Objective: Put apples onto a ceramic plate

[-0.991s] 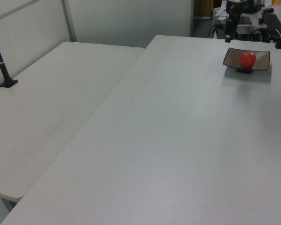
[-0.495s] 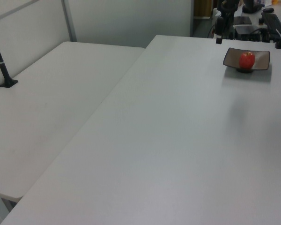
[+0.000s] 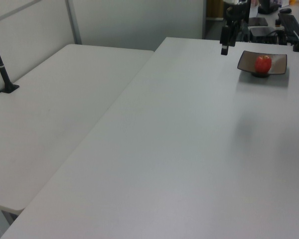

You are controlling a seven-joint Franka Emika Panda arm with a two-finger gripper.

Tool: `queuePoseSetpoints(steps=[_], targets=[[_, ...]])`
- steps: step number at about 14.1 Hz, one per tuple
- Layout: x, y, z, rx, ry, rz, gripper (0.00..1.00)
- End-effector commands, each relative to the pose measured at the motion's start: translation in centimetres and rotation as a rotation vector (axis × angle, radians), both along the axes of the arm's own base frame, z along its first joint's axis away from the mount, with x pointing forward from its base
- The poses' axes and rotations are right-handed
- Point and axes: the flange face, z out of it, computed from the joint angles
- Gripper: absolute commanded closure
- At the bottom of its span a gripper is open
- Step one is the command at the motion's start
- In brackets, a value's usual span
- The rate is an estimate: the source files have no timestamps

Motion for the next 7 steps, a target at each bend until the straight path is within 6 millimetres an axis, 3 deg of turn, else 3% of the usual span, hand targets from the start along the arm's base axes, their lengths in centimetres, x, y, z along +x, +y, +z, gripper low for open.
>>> queuePoseSetpoints(steps=[1,7], targets=[[0.96,2.35,-1.53,0.013,-0.015,-0.020,0.00],[0.98,2.40,-1.53,0.008,-0.017,-0.022,0.00]])
